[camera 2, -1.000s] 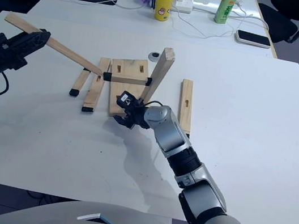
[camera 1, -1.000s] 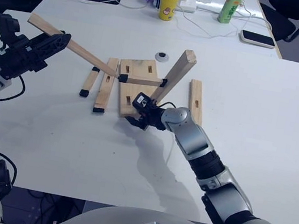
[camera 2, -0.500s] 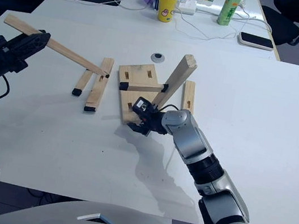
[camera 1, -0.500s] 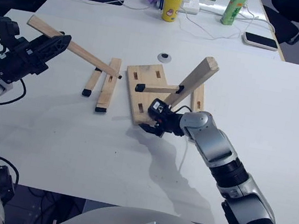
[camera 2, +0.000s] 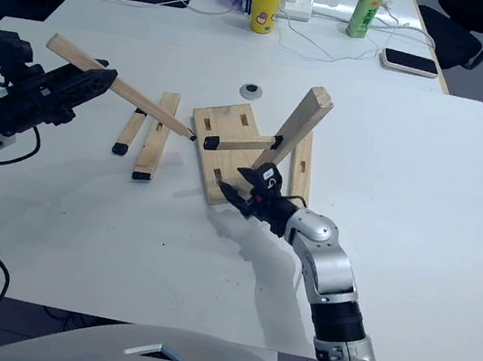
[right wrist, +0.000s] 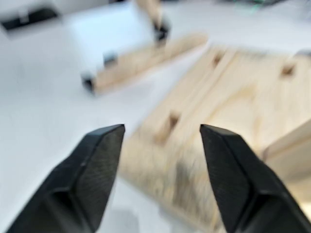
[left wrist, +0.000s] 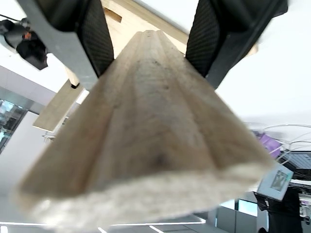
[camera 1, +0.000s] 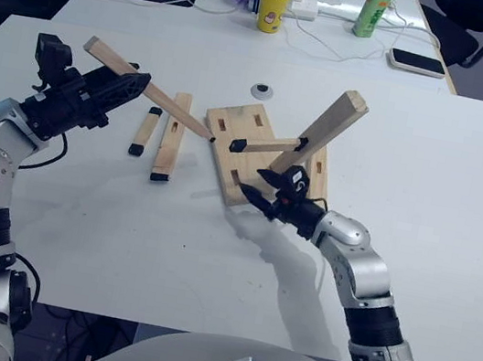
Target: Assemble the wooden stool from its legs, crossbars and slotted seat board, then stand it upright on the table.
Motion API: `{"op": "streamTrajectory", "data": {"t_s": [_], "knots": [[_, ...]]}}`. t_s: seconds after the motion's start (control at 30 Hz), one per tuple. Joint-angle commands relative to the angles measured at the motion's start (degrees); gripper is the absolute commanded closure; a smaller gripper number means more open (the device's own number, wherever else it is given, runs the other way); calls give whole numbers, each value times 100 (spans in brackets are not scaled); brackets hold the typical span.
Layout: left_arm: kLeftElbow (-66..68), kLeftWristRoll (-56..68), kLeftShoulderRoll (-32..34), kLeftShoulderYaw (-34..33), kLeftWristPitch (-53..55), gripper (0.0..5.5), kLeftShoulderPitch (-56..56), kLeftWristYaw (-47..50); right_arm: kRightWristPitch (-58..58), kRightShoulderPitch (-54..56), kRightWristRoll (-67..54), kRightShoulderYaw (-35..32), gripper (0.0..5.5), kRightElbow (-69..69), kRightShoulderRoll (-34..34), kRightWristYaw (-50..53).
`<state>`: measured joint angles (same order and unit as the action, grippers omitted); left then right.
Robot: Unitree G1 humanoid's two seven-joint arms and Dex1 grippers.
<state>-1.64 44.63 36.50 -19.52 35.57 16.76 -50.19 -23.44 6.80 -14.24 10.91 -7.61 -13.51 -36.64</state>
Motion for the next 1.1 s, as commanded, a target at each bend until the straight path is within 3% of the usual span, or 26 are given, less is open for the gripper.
{"op": "streamTrajectory", "data": {"t_s": [0.03, 0.43, 0.8, 1.1], "knots": [[-273, -30, 159, 119, -46, 347, 124, -213, -18, -221, -246, -294, 341, -198, 266, 349], [-738, -697, 87, 1307, -409, 347, -94, -776, 302, -184, 407, 52, 521, 781, 590, 1078], [-622, -1299, 163, 1792, -865, 347, -100, -842, 357, -207, 743, 195, 522, 1183, 497, 1228], [-880, -1455, 447, 1918, -603, 347, 178, -671, -68, -303, 908, 475, 522, 1206, 402, 1194]]}}
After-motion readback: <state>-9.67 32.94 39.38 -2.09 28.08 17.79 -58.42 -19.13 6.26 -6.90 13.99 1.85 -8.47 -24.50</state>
